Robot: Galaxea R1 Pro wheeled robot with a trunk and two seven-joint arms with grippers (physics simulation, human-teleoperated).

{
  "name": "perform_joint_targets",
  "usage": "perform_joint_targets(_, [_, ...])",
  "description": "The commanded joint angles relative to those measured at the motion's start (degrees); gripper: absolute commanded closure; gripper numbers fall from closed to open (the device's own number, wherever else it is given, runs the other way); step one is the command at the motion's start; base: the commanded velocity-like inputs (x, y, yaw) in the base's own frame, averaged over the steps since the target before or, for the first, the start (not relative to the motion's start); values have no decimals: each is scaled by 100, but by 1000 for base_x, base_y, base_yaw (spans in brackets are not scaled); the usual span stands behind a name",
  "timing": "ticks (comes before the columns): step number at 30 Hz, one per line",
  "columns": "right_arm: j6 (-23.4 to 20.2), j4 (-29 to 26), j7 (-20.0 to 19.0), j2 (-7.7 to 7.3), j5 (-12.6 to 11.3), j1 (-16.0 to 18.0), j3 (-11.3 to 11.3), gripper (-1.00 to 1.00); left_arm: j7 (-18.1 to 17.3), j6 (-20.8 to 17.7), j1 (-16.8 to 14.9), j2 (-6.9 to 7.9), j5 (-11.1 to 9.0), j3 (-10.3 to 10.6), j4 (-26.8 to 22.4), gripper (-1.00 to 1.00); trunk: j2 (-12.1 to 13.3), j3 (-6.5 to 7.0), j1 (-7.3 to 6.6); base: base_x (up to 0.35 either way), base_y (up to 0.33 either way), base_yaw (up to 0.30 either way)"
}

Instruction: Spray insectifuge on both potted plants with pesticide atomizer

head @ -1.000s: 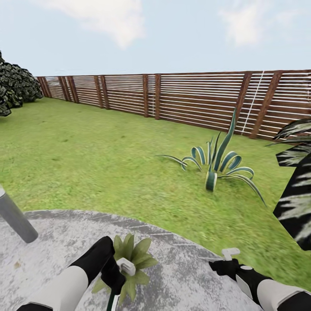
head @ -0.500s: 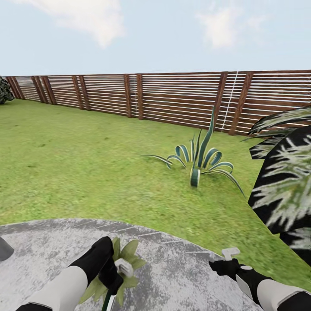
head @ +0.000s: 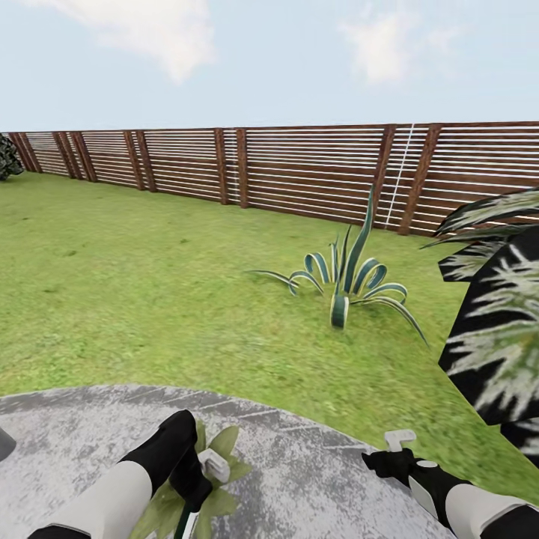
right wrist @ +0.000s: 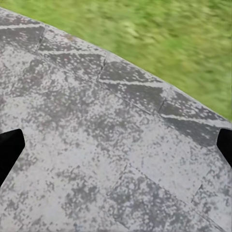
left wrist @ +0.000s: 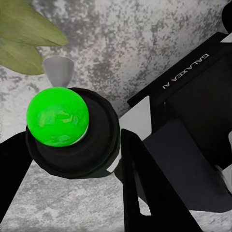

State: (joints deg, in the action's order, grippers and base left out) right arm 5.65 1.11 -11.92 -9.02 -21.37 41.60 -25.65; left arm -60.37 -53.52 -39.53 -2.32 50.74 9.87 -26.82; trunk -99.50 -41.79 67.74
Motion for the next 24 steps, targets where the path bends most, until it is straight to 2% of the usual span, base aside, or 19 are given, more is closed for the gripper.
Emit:
perform_joint_targets(1, [24,12,-30,-1,-60,6,-46,-100,-58,-27,-2,1,57,6,-9,100,-3,-5,0,13,0,0])
perform_joint_targets(6, [25,12,-30,-2,-60,7,-45,-100,-54,-27,-2,3,75,-8,-20,100,-3,-11,0,3,0,0])
perform_joint_targets(8, [24,12,-31,-3,-60,6,-45,-100,-54,-27,-2,3,163,-10,-27,100,-3,-23,0,0,0,0])
perform_joint_targets(11, [24,12,-31,-2,-60,7,-49,-100,-54,-97,-2,3,637,-19,-44,100,-3,-49,0,0,0,0])
perform_joint_targets(13, [26,12,-30,-1,-60,6,-51,-100,-54,-194,-2,3,806,-20,-90,100,-3,-67,0,0,0,0])
perform_joint_targets(17, [25,12,-30,1,-60,7,-53,-100,-54,-241,-2,3,884,-25,-333,100,-3,-94,0,0,0,0])
perform_joint_targets(24, [27,10,-30,3,-60,7,-54,-100,-63,-255,-2,-3,894,-29,-638,100,-3,-98,0,0,0,0])
